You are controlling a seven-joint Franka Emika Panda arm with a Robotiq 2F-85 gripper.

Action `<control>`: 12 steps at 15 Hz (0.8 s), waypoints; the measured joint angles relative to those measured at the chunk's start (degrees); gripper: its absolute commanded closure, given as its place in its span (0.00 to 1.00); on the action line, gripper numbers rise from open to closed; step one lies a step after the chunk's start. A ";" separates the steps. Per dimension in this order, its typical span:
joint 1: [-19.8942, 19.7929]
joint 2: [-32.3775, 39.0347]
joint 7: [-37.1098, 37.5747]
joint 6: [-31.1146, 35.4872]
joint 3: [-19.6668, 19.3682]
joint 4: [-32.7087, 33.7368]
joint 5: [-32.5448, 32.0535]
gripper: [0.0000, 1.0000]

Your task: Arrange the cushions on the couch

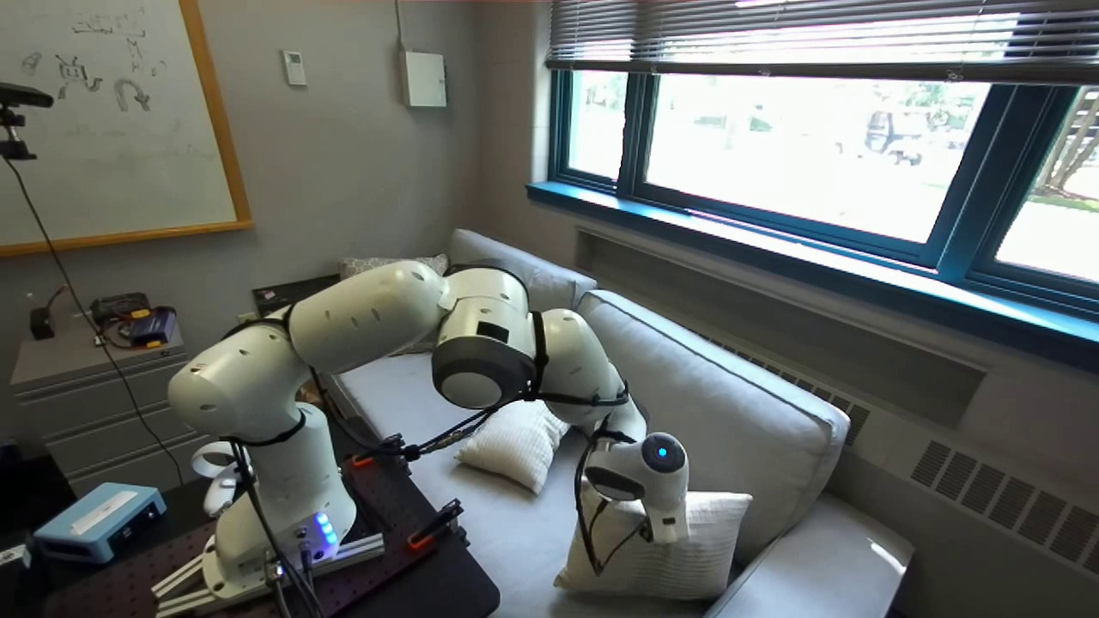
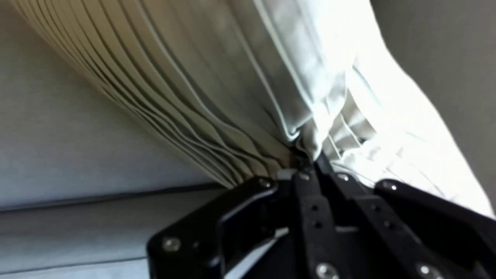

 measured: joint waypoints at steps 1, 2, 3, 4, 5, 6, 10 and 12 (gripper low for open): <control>0.94 0.07 -0.08 -0.06 -3.10 0.29 2.67 0.99; 1.77 0.14 -0.06 -0.03 -6.13 0.39 5.24 0.99; 2.37 0.32 -0.01 0.03 -8.85 0.47 7.67 0.99; 2.69 0.64 0.05 0.07 -11.00 0.61 9.79 0.99; 3.00 1.07 0.15 0.07 -12.88 0.73 11.79 0.99; 3.37 1.51 0.44 0.07 -14.50 0.78 13.45 0.99; 7.49 3.12 3.30 0.05 -20.16 0.91 17.66 0.64; 10.44 3.32 4.58 0.07 -22.53 0.84 19.21 0.48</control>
